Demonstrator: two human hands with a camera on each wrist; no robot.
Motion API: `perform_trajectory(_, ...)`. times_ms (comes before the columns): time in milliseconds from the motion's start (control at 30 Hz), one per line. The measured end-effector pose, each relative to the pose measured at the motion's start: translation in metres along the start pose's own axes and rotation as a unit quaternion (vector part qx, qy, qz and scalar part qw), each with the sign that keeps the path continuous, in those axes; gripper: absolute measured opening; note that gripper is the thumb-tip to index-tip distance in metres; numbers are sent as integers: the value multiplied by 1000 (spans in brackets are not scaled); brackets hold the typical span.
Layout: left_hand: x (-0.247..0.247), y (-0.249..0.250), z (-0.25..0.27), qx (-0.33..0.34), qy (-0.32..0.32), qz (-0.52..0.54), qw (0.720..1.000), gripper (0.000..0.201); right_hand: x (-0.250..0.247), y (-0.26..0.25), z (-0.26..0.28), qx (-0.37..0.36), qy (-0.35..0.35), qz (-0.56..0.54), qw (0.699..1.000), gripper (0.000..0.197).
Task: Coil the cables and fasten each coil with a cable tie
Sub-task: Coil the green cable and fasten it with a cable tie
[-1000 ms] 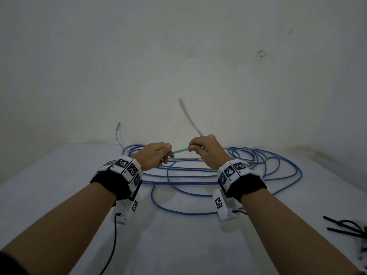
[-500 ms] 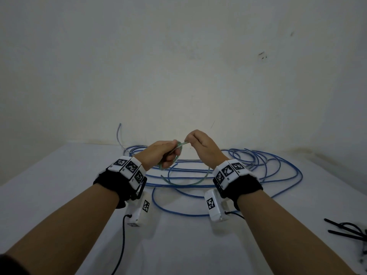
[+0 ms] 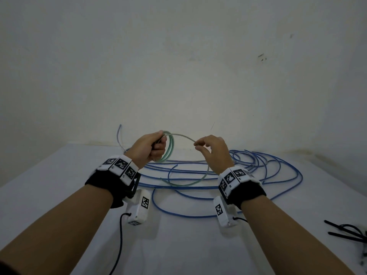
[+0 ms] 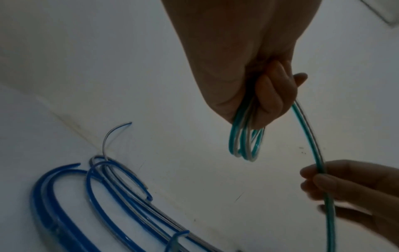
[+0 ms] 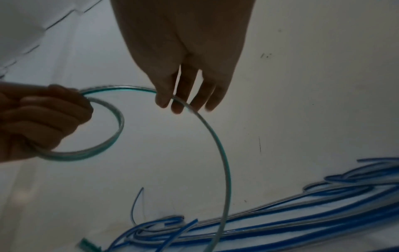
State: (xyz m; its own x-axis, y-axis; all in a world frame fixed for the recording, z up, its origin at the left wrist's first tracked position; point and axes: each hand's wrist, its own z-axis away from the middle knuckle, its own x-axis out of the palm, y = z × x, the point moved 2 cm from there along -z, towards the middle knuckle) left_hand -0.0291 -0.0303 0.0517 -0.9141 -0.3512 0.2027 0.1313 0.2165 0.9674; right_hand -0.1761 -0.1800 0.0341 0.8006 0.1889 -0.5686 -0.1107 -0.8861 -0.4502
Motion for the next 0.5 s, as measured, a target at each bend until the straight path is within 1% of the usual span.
perform_trajectory(33,2,0,0,-3,-7,-8,1000,39,1,2,0,-2,9,39,999,10)
perform_trajectory(100,5,0,1,-8,-21,-19,1000,39,1,2,-1,32,26,63,997,14)
perform_trajectory(200,8,0,2,-12,-31,-7,999,40,2,2,-2,101,52,31,993,10)
perform_trajectory(300,10,-1,1,-15,-33,11,999,40,6,3,-5,135,63,-8,989,8)
perform_trajectory(400,11,1,0,-1,-26,22,999,39,7,1,-6,144,47,-59,987,9)
perform_trajectory(500,11,5,-1,27,-27,36,999,36,9,-1,-4,122,-3,-63,991,14)
